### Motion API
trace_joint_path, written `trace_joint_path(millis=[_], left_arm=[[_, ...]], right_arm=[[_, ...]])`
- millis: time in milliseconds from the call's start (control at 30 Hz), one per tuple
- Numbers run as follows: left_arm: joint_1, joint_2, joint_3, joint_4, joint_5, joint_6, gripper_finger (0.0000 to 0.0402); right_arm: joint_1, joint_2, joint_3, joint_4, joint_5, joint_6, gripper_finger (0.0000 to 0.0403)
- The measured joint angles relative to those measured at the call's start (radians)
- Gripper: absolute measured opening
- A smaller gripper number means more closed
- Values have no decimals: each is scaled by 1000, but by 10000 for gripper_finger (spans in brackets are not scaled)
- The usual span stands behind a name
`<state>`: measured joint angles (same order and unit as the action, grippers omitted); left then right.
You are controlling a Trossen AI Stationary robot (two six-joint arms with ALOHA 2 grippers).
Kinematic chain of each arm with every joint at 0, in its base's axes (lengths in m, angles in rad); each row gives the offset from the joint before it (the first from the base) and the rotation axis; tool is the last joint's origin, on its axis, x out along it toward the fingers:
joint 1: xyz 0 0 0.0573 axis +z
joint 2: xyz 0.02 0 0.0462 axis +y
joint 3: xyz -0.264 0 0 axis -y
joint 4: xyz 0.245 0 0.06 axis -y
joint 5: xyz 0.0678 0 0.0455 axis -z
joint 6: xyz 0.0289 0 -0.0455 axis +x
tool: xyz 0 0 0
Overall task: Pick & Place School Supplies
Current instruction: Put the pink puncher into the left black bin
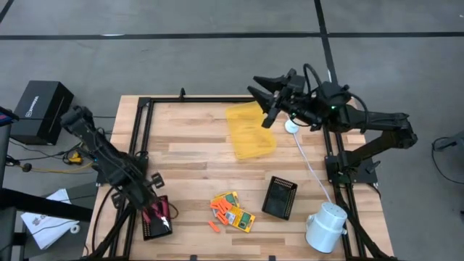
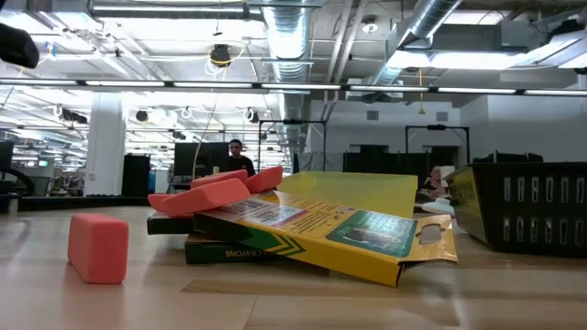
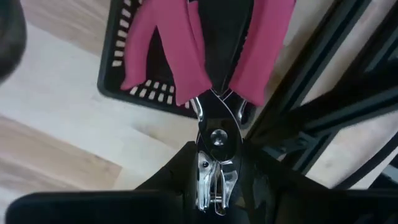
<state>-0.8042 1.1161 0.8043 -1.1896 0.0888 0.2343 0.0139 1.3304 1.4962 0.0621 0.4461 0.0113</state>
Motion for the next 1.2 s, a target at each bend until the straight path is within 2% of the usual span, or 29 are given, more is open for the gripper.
trace_joint_path(millis=[267,833,1200], left_arm=[[-4,96,0,120,1,13,81],[-7,195,1,223,68,23,81],[-13,253,1,267,69,71,81]], right_arm=[[0,11,-1,-7,-3,-5,175],[-3,11,-1,-13,-30,-48,176],[-3,11,-1,-17,-30,-48,176]])
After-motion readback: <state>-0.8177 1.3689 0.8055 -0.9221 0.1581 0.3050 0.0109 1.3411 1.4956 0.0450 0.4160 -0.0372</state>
